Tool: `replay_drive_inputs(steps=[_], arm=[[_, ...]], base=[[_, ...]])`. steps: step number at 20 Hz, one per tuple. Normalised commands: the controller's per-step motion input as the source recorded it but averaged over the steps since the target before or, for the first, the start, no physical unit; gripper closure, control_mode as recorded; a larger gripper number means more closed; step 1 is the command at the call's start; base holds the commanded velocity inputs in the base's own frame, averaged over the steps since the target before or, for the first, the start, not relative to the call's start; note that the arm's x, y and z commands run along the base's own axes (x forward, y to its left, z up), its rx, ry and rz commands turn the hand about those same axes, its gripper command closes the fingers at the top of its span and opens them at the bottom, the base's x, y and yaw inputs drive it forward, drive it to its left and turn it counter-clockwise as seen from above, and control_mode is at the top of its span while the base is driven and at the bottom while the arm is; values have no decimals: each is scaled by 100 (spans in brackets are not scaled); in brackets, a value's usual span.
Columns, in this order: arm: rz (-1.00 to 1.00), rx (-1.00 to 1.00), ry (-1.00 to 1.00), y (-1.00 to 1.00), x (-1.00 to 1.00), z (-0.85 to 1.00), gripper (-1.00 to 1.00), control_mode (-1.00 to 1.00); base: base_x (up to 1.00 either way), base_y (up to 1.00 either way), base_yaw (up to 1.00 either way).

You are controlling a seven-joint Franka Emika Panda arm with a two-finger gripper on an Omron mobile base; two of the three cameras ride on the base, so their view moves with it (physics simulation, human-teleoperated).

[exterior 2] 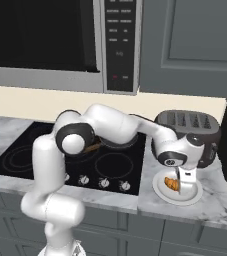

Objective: Pick the croissant and place it on the pan. Then turn on the stove to warm the croissant.

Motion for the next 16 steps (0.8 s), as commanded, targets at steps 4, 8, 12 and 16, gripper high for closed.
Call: replay_drive_inputs(steps=[4,8,12,16], arm=[[0,2,1,-24,17,-13,-100,-100],[0,0,1,-5,16,-13,-100,-100],[0,0,4,5,6,-15,-100,-100],[-3,0,5,19,0,-18,-100,-100]], base=[[0,0,0],[0,0,0],[0,0,0],[0,0,0]])
